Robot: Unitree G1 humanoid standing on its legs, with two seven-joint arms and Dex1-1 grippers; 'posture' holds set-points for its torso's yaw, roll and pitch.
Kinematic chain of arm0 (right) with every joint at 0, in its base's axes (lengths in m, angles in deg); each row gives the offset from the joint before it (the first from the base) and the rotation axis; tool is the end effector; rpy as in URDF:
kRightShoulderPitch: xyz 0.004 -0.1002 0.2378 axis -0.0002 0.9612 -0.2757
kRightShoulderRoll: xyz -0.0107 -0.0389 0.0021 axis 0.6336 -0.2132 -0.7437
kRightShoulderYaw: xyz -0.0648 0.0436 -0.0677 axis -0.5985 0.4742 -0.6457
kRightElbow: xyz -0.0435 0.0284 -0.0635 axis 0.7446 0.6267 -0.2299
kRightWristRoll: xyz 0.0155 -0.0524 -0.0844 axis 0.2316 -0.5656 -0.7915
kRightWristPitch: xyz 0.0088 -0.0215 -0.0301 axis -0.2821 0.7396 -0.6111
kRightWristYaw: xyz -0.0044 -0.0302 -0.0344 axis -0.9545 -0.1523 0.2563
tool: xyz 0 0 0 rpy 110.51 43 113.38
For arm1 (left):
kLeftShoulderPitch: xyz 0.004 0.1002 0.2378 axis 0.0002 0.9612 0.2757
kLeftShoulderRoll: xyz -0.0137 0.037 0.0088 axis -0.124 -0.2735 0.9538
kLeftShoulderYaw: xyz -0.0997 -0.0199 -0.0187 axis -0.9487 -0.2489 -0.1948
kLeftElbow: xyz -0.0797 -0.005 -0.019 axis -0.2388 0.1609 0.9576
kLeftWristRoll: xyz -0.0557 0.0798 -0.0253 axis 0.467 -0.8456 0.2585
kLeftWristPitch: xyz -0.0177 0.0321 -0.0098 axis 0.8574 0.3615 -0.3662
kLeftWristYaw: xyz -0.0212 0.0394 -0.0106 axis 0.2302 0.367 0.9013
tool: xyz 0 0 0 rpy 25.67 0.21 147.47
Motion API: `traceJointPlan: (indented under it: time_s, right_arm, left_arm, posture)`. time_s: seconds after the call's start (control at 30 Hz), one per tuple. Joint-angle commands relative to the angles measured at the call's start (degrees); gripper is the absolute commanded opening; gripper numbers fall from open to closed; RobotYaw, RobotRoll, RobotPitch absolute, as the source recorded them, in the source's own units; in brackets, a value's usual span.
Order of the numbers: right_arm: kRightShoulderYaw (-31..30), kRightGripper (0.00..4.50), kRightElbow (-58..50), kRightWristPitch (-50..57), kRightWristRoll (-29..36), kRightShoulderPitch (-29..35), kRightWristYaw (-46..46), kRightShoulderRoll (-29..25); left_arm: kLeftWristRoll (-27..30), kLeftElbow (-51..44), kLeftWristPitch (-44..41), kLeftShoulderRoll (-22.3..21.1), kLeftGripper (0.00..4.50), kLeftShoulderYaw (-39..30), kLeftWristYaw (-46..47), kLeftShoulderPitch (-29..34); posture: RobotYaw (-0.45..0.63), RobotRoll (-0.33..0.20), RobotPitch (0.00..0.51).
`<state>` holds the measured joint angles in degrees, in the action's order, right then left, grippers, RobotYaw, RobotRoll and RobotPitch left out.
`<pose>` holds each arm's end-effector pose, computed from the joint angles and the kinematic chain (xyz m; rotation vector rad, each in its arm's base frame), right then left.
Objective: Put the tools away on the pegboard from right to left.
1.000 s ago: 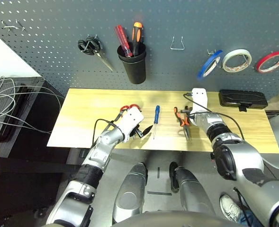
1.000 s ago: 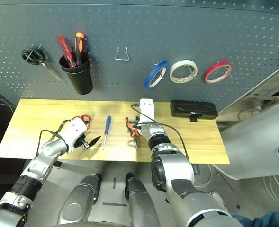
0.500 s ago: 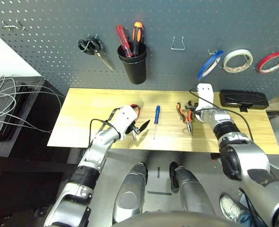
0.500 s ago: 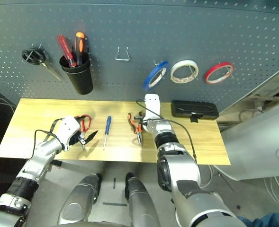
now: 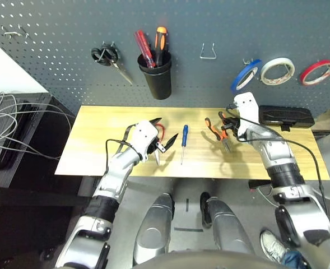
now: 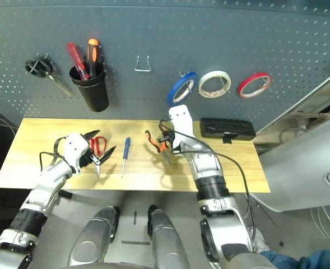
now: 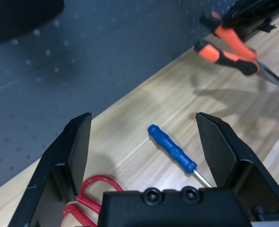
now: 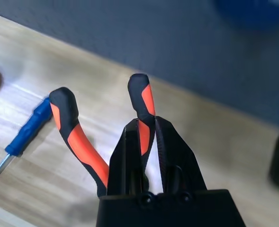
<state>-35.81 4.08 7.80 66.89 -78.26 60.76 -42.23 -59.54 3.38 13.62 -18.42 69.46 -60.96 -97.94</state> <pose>0.2889 -0.1799 0.1107 -0.3258 0.2570 0.4308 0.2519 0.1883 0.0551 0.3453 -0.0885 -0.6162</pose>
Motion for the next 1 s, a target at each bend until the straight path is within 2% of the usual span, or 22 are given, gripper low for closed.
traceJointPlan:
  time_s: [0.03, 0.23, 0.57, 0.77, 1.0]
  right_arm:
    - [-1.9, 0.24, -3.8, -5.8, -1.7, 2.2, -0.6, -0.8]
    - [-2.1, 0.24, -5.5, -13.7, -3.3, 4.0, 0.3, -1.3]
    - [0.7, 0.24, -3.7, -22.9, -3.2, 2.5, 3.3, -1.5]
    - [2.8, 0.24, -6.0, -27.7, -2.0, 1.1, 4.3, -1.0]
    - [3.6, 0.24, -10.6, -28.4, 0.3, 0.5, 3.6, 0.1]
  left_arm:
    - [0.3, 0.0, 1.0, 0.1, 4.5, 0.0, -0.4, 0.7]
    - [0.5, 0.1, 1.5, 0.4, 4.5, 0.0, -0.6, 0.5]
    - [2.0, -0.7, 1.0, 0.7, 4.5, 0.0, -2.2, -0.1]
    - [4.7, -4.0, -2.5, 0.9, 4.5, 0.1, -4.5, -0.2]
    - [9.4, -8.4, -6.1, 1.8, 4.5, -0.6, -6.5, -0.5]
  posture:
    - [0.15, 0.0, 0.204]
    - [0.14, 0.0, 0.208]
    - [0.14, 0.0, 0.21]
    - [0.13, 0.0, 0.207]
    - [0.12, 0.0, 0.203]
